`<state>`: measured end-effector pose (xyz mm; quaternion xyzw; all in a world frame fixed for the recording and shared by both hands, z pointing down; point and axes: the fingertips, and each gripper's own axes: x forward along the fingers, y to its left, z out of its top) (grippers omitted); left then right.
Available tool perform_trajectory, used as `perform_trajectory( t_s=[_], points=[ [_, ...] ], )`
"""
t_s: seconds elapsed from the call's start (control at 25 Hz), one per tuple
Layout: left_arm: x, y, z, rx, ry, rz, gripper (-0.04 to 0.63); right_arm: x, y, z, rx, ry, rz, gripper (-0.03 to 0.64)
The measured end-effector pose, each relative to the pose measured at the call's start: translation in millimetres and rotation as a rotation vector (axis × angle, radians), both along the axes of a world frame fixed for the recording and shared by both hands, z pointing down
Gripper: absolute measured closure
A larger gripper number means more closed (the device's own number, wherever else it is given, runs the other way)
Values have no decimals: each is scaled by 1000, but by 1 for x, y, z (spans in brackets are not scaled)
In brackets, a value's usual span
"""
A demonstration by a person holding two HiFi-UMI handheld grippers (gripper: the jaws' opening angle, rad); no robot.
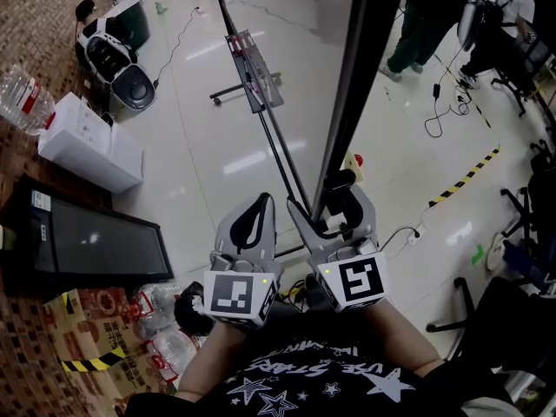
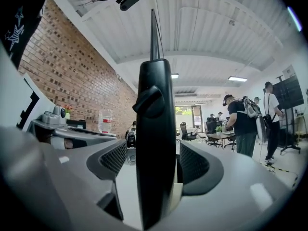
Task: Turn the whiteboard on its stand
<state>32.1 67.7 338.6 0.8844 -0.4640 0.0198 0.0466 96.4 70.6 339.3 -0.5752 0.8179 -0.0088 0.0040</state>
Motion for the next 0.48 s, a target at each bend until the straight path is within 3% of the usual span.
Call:
perform_trajectory(
  t_s=[0.32,0.48],
  points=[
    [0,17,5,-9,-8,51,589,17,32,12,-36,-3,71,278],
    [1,24,8,-23,-4,66,589,22,46,2,14,-47,99,306]
  ],
)
